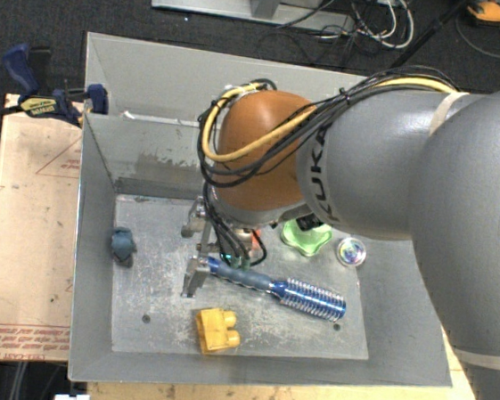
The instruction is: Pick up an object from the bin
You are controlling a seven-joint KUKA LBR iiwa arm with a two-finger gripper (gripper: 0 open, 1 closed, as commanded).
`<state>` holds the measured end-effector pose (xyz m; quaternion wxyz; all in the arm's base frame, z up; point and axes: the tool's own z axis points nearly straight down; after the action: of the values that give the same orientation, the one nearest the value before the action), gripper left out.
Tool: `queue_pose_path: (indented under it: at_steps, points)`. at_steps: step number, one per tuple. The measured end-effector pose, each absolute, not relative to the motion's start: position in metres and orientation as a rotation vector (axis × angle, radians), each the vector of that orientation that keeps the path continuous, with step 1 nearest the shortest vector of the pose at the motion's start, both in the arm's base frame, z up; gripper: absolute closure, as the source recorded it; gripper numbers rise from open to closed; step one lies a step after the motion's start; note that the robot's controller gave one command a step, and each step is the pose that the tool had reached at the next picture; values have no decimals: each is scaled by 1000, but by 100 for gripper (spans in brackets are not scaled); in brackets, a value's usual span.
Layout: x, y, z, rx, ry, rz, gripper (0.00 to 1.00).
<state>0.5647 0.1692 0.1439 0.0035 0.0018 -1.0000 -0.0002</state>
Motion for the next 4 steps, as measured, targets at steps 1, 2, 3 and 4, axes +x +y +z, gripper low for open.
queue_pose_path:
  at_steps: [1,2,3,4]
  points:
    - [584,122,79,-7,-3143,-1,0]
    - [583,78,77,-3,-3158,-16,0]
    - [584,78,78,1,-3160,-10,100]
    - [588,77,166,10,-3151,-4,100]
